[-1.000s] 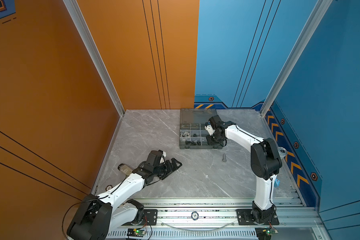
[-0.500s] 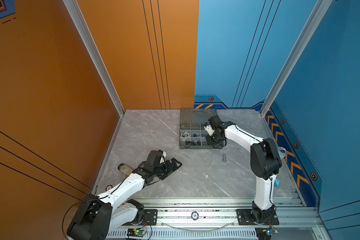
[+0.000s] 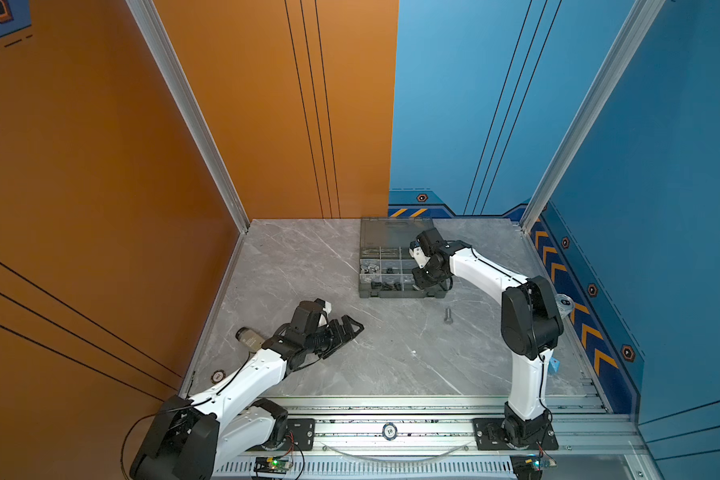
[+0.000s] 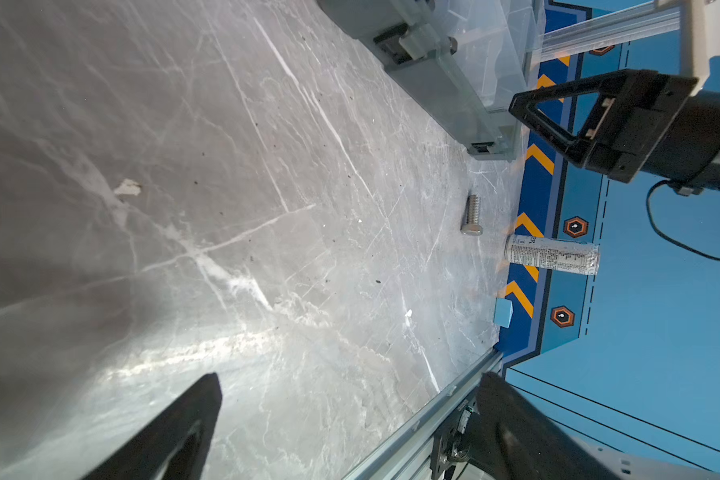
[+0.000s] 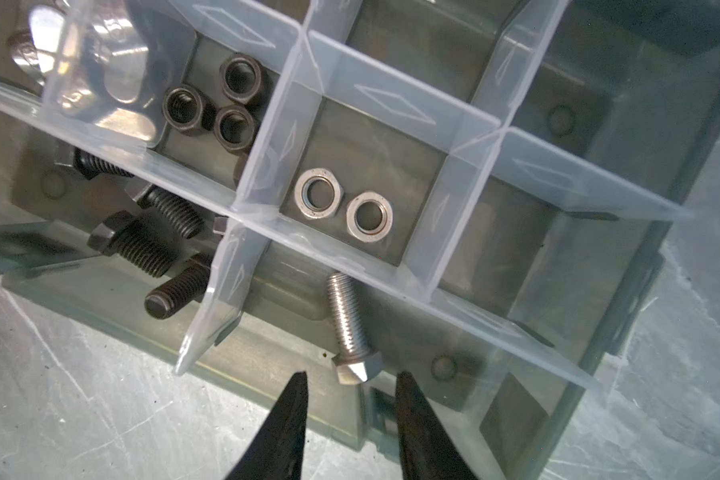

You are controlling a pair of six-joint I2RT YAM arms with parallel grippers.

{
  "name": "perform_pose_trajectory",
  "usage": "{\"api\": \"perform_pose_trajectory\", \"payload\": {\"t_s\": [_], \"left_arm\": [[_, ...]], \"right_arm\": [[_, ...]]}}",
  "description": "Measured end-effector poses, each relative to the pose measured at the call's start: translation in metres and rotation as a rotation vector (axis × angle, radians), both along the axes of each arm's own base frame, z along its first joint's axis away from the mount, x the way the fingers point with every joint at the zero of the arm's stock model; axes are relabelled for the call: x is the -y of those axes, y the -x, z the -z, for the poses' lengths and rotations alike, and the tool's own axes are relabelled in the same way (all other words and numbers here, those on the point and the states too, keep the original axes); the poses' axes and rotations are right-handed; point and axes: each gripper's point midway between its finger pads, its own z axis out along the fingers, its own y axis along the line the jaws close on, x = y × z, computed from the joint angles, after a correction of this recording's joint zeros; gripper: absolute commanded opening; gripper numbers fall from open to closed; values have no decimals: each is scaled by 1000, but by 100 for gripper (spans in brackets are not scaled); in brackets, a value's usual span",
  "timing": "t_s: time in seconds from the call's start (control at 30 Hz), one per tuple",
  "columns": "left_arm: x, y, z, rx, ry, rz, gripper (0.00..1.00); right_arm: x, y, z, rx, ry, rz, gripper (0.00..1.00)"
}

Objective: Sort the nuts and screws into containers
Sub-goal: 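Lower the right gripper into a compartment and open it to drop the bolt, then move the open right gripper to another silver bolt beside the organizer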

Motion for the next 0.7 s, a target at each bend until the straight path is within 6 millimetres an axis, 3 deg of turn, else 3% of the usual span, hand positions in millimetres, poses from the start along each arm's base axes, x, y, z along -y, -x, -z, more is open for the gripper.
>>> {"api": "perform_pose_trajectory", "payload": {"t_s": [0.43, 0.7], "left_arm": [[-1, 1, 0, -3, -2, 0, 98], [-1, 1, -1, -2, -1, 0, 98]], "right_arm": [[2, 0, 1, -2, 3, 14, 47], [11, 22, -7, -17, -18, 68, 55]]}}
